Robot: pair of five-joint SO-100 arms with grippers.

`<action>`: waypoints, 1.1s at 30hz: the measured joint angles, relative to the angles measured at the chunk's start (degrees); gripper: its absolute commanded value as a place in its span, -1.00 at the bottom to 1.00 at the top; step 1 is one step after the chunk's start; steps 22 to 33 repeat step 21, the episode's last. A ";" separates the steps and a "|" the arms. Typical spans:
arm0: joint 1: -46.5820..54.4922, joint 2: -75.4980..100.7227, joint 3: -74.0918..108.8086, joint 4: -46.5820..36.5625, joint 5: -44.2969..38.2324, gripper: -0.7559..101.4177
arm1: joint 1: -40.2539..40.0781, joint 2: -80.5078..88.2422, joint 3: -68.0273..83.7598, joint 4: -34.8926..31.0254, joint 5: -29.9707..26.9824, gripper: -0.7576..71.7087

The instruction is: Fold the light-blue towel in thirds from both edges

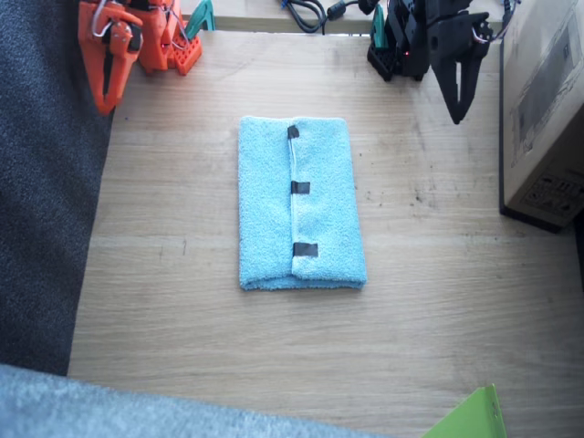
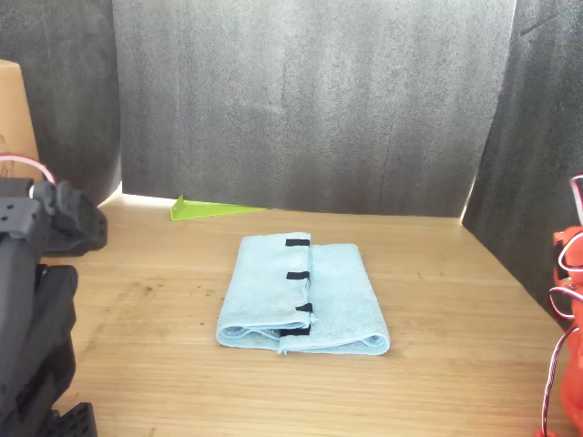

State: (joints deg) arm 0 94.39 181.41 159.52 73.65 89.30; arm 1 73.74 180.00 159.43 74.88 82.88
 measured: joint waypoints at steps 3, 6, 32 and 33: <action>-0.44 0.26 0.00 0.00 0.35 -0.99 | 0.00 0.09 0.00 0.00 1.58 -0.83; -0.18 0.26 0.00 0.00 0.35 -0.99 | -2.02 0.09 0.00 -0.70 3.08 -0.87; -1.58 0.35 0.00 0.00 1.41 -0.99 | -2.46 0.09 0.00 -0.70 3.43 -0.98; -1.58 0.35 0.00 0.00 1.41 -0.99 | -2.46 0.09 0.00 -0.70 3.43 -0.98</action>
